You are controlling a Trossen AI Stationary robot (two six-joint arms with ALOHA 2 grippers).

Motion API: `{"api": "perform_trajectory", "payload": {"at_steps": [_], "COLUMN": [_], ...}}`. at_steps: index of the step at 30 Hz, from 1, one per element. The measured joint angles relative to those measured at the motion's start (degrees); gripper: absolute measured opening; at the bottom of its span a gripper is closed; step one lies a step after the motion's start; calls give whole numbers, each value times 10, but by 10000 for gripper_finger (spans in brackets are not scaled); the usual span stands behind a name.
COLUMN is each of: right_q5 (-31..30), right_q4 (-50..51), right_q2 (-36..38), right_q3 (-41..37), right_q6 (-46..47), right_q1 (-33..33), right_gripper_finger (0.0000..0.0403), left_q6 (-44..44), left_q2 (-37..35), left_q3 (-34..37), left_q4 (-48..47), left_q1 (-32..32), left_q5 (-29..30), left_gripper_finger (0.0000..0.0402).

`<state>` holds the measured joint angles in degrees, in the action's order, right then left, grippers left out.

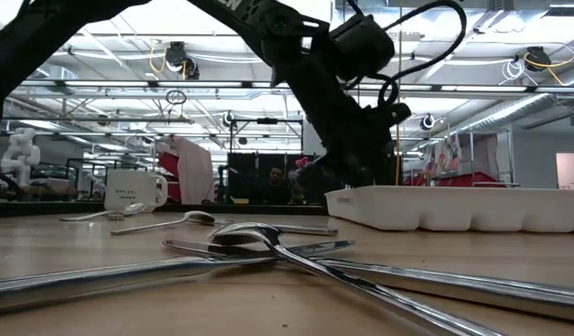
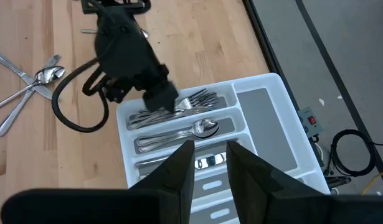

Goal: Sort silverware
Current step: Put the silver table knife into the silverware tray

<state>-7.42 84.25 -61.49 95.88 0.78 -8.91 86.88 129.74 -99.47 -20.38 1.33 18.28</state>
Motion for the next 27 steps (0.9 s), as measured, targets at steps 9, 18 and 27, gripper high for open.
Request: {"api": "perform_trajectory", "payload": {"at_steps": [9, 18, 27], "right_q5": [-2, -3, 0], "right_q4": [-6, -32, -178], "right_q2": [0, 0, -10], "right_q3": [0, 0, -133], "right_q6": [-1, 6, 179], "right_q1": [0, 0, 8], "right_gripper_finger": [84, 84, 84], "left_q6": [-355, -1227, -1395], "left_q2": [-106, -262, -292], "left_q3": [-1, -1, 41], "left_q4": [-3, -501, -686], "left_q1": [-3, 48, -40], "left_q5": [263, 226, 89], "left_gripper_finger": [116, 116, 116]}}
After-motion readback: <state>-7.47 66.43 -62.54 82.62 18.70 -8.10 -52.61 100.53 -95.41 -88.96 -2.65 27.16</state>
